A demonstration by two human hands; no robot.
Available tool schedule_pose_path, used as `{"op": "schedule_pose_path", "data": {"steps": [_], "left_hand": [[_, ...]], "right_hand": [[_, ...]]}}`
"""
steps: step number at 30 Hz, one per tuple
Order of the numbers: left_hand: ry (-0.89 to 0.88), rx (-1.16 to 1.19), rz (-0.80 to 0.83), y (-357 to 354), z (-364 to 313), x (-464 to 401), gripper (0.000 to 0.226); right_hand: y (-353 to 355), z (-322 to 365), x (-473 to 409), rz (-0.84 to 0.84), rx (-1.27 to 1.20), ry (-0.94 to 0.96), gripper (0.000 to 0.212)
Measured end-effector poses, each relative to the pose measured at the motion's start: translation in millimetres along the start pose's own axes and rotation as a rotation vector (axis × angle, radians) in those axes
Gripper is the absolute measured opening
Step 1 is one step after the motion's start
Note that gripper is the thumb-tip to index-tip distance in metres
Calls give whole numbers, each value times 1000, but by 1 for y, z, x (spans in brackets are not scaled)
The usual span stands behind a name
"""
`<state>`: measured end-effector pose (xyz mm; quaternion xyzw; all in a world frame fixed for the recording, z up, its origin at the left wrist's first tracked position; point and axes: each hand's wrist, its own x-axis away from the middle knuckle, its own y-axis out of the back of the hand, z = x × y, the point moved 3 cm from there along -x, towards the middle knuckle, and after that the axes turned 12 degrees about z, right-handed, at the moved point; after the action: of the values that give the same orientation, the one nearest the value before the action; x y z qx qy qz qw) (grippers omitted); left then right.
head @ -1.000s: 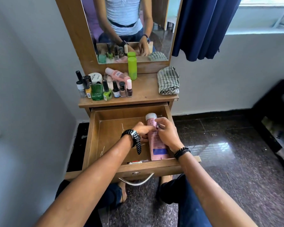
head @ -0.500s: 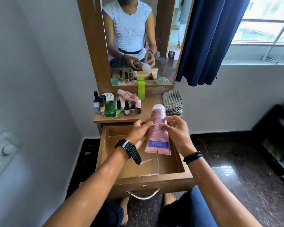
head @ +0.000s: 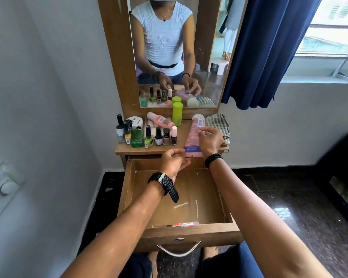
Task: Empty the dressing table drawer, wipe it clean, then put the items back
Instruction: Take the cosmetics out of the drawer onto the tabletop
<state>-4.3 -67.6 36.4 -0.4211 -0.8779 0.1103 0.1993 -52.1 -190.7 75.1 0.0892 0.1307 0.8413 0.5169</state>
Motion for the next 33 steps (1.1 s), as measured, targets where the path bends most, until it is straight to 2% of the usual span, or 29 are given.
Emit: {"op": "schedule_pose_path", "data": {"steps": [5, 11, 17, 20, 22, 26, 30, 33], "left_hand": [[-27, -7, -87, 8, 4, -12, 28], [-4, -68, -50, 8, 8, -17, 36], [54, -375, 25, 1, 1, -10, 58], [27, -427, 30, 2, -1, 0, 54], [20, -448, 57, 5, 2, 13, 43], [133, -574, 186, 19, 17, 37, 24], [415, -909, 426, 39, 32, 54, 27], [496, -1229, 534, 46, 41, 60, 31]], "right_hand": [[-11, -7, -10, 32, 111, 24, 23], [-4, -11, -1, 111, 177, 80, 32], [6, -31, 12, 191, 79, 79, 28], [16, -39, 34, 217, 8, 89, 26], [21, -44, 55, 313, -54, 96, 23], [22, -58, 92, 649, -97, 81, 19], [16, -83, 102, 960, 189, 44, 18], [10, -96, 105, 1076, 397, 3, 20]]}}
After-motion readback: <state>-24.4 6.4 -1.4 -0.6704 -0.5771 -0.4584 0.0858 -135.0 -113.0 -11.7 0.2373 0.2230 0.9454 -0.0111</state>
